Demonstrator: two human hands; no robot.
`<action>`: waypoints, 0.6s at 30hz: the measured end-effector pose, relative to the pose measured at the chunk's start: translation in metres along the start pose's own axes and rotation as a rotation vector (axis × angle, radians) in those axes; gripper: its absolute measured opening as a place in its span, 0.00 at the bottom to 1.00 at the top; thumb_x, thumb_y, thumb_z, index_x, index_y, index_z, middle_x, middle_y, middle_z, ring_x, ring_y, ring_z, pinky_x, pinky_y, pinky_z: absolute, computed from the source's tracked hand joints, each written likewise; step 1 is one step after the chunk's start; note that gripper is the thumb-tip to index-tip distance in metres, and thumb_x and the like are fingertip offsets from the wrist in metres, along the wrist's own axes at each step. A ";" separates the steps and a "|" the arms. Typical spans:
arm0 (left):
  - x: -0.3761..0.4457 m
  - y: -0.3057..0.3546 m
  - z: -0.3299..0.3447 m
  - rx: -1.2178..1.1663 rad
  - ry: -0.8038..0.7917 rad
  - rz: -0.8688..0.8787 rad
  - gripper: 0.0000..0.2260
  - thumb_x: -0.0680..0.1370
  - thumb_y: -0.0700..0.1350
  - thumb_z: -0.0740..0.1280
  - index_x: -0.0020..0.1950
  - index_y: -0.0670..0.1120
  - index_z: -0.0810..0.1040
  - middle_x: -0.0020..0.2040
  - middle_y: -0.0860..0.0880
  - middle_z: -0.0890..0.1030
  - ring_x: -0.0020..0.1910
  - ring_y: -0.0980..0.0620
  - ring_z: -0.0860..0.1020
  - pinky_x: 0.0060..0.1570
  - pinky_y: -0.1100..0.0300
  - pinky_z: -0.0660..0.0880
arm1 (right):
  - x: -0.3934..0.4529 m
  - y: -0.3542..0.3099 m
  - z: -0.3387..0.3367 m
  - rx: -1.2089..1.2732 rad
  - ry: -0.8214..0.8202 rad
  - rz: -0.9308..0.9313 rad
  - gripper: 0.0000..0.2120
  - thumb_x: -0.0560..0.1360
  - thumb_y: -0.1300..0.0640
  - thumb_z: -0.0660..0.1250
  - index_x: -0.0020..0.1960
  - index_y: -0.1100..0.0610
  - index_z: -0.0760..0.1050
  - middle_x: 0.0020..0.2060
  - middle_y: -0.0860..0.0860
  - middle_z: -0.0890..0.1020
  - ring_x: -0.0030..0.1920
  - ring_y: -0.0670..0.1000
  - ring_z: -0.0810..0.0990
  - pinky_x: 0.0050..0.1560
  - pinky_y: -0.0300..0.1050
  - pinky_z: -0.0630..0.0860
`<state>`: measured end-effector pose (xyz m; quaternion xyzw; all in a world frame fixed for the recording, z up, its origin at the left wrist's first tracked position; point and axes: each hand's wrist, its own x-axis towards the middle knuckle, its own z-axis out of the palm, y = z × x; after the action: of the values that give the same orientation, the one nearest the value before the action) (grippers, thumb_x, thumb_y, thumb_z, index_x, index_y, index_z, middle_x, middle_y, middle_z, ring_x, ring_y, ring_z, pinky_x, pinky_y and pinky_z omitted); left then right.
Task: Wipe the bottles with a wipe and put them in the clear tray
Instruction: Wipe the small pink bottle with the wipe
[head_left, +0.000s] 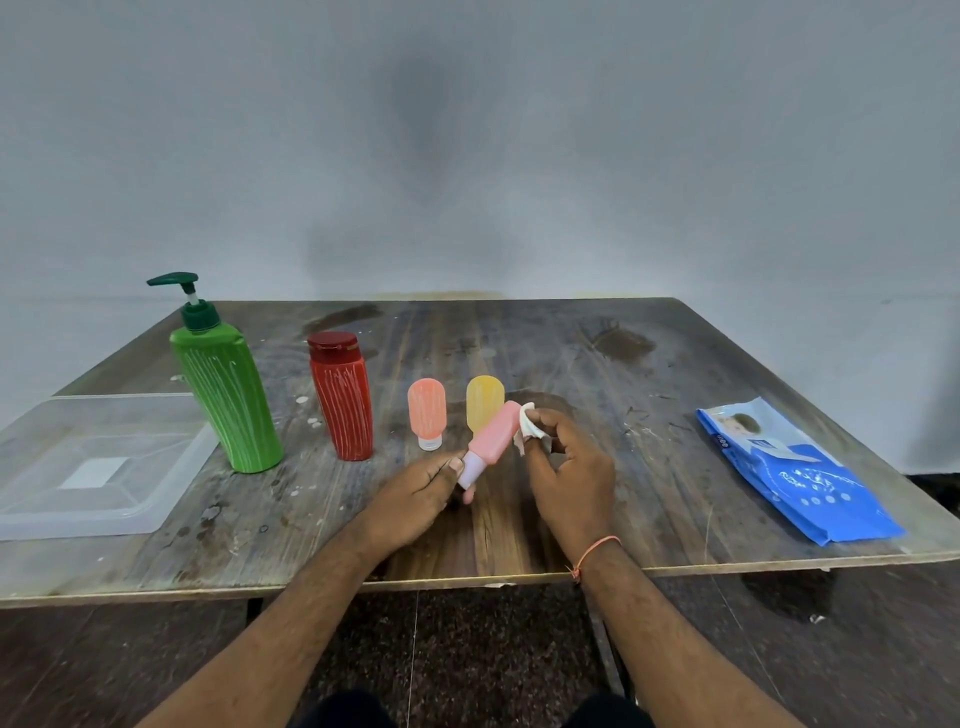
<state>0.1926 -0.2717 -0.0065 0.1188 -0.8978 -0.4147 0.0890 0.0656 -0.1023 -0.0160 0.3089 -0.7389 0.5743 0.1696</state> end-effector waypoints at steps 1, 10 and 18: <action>-0.001 0.001 0.000 -0.012 -0.001 -0.010 0.19 0.89 0.53 0.51 0.51 0.51 0.80 0.39 0.60 0.79 0.39 0.63 0.75 0.50 0.58 0.71 | 0.000 -0.001 -0.001 0.017 -0.015 0.017 0.17 0.80 0.61 0.74 0.63 0.42 0.83 0.53 0.27 0.82 0.56 0.34 0.82 0.52 0.27 0.77; 0.001 0.001 0.000 -0.138 0.031 -0.036 0.20 0.90 0.52 0.50 0.52 0.50 0.80 0.36 0.62 0.78 0.37 0.62 0.73 0.46 0.62 0.70 | -0.002 -0.006 -0.005 0.105 -0.268 0.037 0.10 0.76 0.60 0.78 0.55 0.49 0.87 0.47 0.36 0.87 0.48 0.40 0.85 0.45 0.30 0.78; 0.000 0.002 -0.001 -0.076 0.018 0.022 0.20 0.90 0.50 0.51 0.50 0.49 0.80 0.37 0.61 0.79 0.37 0.62 0.74 0.46 0.60 0.70 | 0.002 -0.004 0.000 0.207 -0.090 0.123 0.17 0.78 0.60 0.75 0.53 0.35 0.82 0.50 0.34 0.86 0.50 0.43 0.85 0.50 0.40 0.83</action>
<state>0.1925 -0.2709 -0.0047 0.1092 -0.8818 -0.4464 0.1062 0.0665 -0.1030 -0.0118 0.3041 -0.7003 0.6422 0.0679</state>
